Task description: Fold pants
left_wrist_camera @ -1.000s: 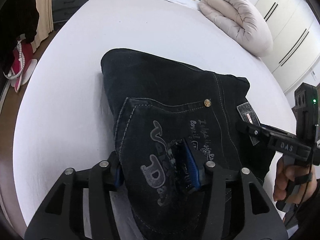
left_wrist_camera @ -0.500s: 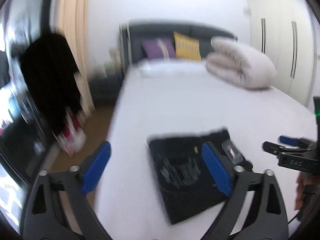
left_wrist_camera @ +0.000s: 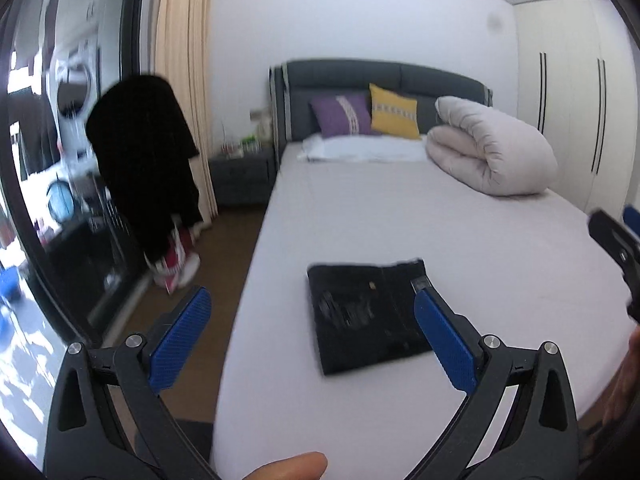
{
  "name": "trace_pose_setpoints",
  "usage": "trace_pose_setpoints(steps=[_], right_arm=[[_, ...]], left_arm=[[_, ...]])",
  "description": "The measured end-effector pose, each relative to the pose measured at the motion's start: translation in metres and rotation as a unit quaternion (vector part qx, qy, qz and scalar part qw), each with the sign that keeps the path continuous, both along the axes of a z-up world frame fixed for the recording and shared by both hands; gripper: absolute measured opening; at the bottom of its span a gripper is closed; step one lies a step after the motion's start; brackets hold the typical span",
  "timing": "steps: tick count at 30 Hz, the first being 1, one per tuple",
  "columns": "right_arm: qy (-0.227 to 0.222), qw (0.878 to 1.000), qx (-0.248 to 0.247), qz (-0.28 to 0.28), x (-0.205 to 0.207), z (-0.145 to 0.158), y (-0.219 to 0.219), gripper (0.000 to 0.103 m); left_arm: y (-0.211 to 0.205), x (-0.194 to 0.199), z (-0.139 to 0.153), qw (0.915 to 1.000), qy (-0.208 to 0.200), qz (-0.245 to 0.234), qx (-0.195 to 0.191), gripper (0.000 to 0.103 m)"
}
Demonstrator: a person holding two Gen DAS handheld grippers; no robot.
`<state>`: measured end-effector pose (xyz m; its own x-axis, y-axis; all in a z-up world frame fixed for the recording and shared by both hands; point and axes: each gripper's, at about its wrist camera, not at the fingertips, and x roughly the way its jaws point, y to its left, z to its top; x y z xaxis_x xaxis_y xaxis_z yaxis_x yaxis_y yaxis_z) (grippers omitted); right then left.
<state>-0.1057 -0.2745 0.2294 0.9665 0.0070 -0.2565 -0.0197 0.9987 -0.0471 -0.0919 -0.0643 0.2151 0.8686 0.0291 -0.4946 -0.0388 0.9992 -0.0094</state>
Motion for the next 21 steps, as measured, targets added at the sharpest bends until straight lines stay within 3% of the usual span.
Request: trace_pose_setpoints(steps=[7,21], right_arm=[[0.061,0.997,0.012,-0.046,-0.019,-0.017,0.003,0.103],[0.125,0.991,0.001,-0.036,0.011,-0.051,0.025,0.103]], left_arm=[[0.012,-0.021,-0.026,0.9982,0.058,-0.001,-0.016,0.103],[0.009,0.038,-0.088,0.9924,0.121,0.004,-0.025,0.103]])
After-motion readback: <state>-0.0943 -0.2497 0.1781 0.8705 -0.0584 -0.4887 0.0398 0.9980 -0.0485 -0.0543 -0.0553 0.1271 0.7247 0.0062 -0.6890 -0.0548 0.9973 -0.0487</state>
